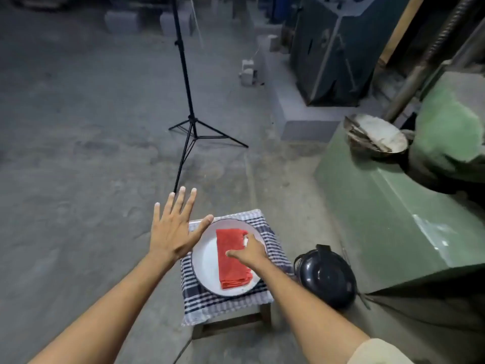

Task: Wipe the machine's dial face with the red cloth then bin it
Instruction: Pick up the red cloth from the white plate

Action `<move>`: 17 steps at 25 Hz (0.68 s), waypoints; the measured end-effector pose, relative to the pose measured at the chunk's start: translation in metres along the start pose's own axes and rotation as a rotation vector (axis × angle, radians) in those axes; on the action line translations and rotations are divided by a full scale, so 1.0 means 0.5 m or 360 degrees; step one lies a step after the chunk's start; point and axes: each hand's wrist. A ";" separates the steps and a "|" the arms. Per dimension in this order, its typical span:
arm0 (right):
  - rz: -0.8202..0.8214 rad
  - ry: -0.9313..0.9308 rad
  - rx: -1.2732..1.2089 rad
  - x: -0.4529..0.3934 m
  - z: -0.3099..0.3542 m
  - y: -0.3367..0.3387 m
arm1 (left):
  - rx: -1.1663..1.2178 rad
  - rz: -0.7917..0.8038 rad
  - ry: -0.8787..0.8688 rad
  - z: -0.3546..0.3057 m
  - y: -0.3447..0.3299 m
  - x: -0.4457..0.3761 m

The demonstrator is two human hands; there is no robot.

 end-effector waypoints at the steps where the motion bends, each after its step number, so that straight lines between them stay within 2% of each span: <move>1: 0.0013 -0.0065 -0.0036 -0.026 -0.011 -0.024 | -0.0011 0.0042 0.0022 0.010 -0.018 -0.015; 5: 0.0021 -0.0424 -0.0056 -0.111 -0.044 -0.103 | -0.0021 0.0078 0.0048 0.048 -0.109 -0.058; 9: -0.0143 -0.0555 0.0060 -0.154 -0.061 -0.155 | 0.0012 0.0138 0.0052 0.076 -0.174 -0.068; 12: -0.0194 -0.0614 -0.0092 -0.174 -0.078 -0.173 | 0.0011 0.0196 0.0090 0.082 -0.203 -0.070; 14: -0.0210 -0.0591 -0.0346 -0.176 -0.082 -0.173 | 0.0005 0.0233 0.0117 0.083 -0.208 -0.071; 17: -0.0225 -0.0622 -0.1136 -0.163 -0.090 -0.150 | -0.0008 0.0228 0.0156 0.077 -0.200 -0.083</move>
Point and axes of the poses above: each hand's wrist, its own x-axis away from the middle knuckle, its own y-axis out of the back of the hand, z = x × y, and after that the axes turned 15 degrees about y, right-handed
